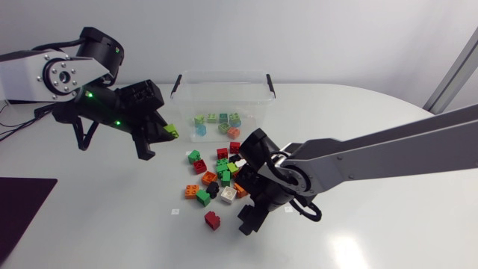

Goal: Place the duplo bricks in the container

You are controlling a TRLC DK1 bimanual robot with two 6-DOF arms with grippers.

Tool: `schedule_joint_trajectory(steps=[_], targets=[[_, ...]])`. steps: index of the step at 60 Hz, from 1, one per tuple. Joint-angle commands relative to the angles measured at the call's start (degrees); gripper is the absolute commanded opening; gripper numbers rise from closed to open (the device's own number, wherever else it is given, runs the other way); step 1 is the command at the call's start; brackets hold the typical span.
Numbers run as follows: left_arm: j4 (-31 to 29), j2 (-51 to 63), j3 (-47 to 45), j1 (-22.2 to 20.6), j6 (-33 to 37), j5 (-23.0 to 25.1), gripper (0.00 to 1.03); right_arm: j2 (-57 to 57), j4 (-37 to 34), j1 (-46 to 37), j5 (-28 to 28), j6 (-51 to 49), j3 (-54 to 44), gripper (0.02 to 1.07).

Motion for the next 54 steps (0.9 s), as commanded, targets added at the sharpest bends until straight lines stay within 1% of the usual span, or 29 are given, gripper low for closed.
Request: schedule_joint_trajectory(steps=[1,9,13,32,48,54], targets=[[-0.25,-0.28,3.17,-0.47,-3.93,1.02,0.15,1.99,-0.66,0.39,0.04,-1.17,0.92,0.55],[1.24,0.68,5.63,-1.18,-7.45,1.2,0.15,2.52,-1.19,0.75,0.04,-1.43,0.57,0.4],[2.38,1.39,6.6,-1.53,-8.94,1.2,0.15,1.99,-0.84,0.75,-0.04,-1.52,0.05,0.3],[10.47,8.07,13.81,-2.41,-19.22,1.2,0.15,-4.77,-3.3,-0.22,0.04,-2.22,-1.62,0.29],[12.14,16.68,22.51,-2.67,-24.06,1.2,0.15,-10.4,-6.29,-3.3,-0.57,-2.92,0.57,0.29],[12.58,20.55,26.02,-2.94,-25.73,0.76,0.15,-11.54,-7.78,-4.53,-1.01,-3.1,2.77,0.29]])
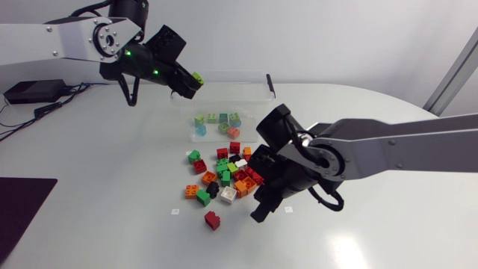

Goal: Place the duplo bricks in the container

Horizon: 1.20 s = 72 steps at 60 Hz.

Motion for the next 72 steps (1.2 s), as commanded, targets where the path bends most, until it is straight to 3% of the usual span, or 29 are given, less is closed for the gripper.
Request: schedule_joint_trajectory(steps=[1,8,12,17,19,21,25,48,72], targets=[[1.15,3.94,4.01,-0.53,-3.11,-0.18,0.15,-1.53,-1.25,-1.14,-0.44,-1.4,2.53,0.29],[4.84,6.58,6.04,-0.44,-6.62,-1.85,0.17,-2.32,-1.86,-2.55,-0.71,-1.4,5.08,0.29],[5.63,7.54,7.0,-0.27,-8.03,-1.85,0.24,-2.41,-1.95,-3.34,-0.88,-1.4,6.31,0.29],[5.98,8.77,7.88,-0.18,-9.0,-1.85,0.52,-2.24,-2.04,-4.57,-1.14,-1.22,8.16,0.29],[6.07,8.86,7.79,-0.18,-9.0,-1.94,0.73,-1.97,-2.04,-5.1,-1.58,-1.22,9.03,0.29],[6.07,8.86,7.53,-0.27,-9.0,-2.03,0.86,-1.8,-2.04,-5.62,-1.94,-1.04,9.91,0.29],[6.07,8.07,6.74,-0.09,-9.0,-2.03,0.95,-1.18,-1.86,-6.5,-2.2,-0.52,11.94,0.29],[7.92,-7.58,-8.03,1.14,-5.13,-2.03,0.98,5.59,1.04,-9.84,-3.43,3.97,25.03,0.29],[1.24,-19.44,-25.78,1.23,12.01,2.37,0.96,16.31,4.55,-12.39,-3.78,8.19,38.48,0.29]])
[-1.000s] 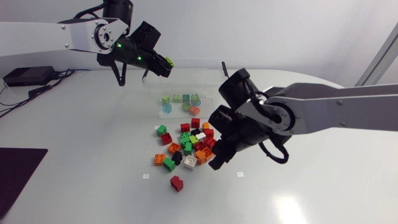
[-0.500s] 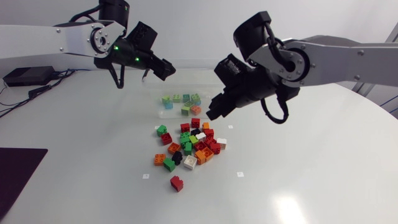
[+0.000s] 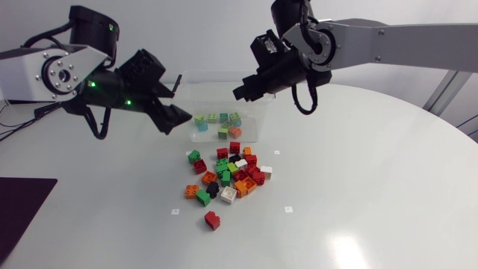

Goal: Place the duplo bricks in the container

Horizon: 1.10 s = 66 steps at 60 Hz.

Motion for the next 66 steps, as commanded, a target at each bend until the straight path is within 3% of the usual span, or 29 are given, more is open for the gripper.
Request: schedule_joint_trajectory(steps=[1,28,49,51,62,66], targets=[[-2.33,-1.67,-3.2,0.31,5.98,1.76,0.96,3.06,0.53,-0.65,-0.2,1.61,2.85,0.29],[-7.51,2.28,-9.53,0.57,20.31,3.25,0.93,12.12,1.32,-0.48,0.68,4.16,14.1,0.29],[-7.25,8.08,-11.2,0.13,25.58,3.34,0.93,19.5,1.5,-1.09,1.82,5.83,21.13,0.3],[-7.25,8.52,-11.47,-0.22,26.2,3.34,0.93,20.47,1.5,-1.18,2.09,5.91,22.01,0.35],[-7.25,9.93,-13.49,-2.68,29.1,3.16,0.93,24.95,-0.96,-1.88,2.88,6.0,28.08,0.87],[-7.25,10.81,-13.4,-3.21,29.36,3.07,0.93,24.6,-1.22,-2.06,2.88,6.18,27.9,0.96]])
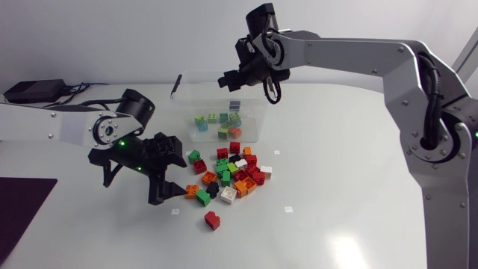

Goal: Place the duplo bricks in the container

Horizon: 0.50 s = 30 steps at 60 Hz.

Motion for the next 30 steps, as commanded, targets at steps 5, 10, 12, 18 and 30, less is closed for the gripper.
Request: schedule_joint_trajectory(steps=[5,10,12,18,30], targets=[[-0.3,3.27,-1.03,-1.33,2.54,0.1,0.91,-0.24,-0.98,-0.64,0.43,1.74,0.29,0.97],[-0.12,5.21,-0.76,-1.95,2.72,-0.34,0.91,-2.61,-0.46,-0.64,0.43,1.65,-2.35,0.97],[0.05,5.82,-0.67,-2.03,2.89,-0.6,0.91,-3.58,-0.37,-0.64,0.43,1.56,-3.4,0.97],[0.14,7.32,-0.15,-2.38,3.07,-0.95,0.86,-7.27,0.25,-0.64,0.43,1.3,-7.36,0.98],[0.67,9.25,0.64,-3.0,3.07,-1.13,0.86,-16.59,2.8,-0.02,0.34,0.42,-20.01,0.98]])
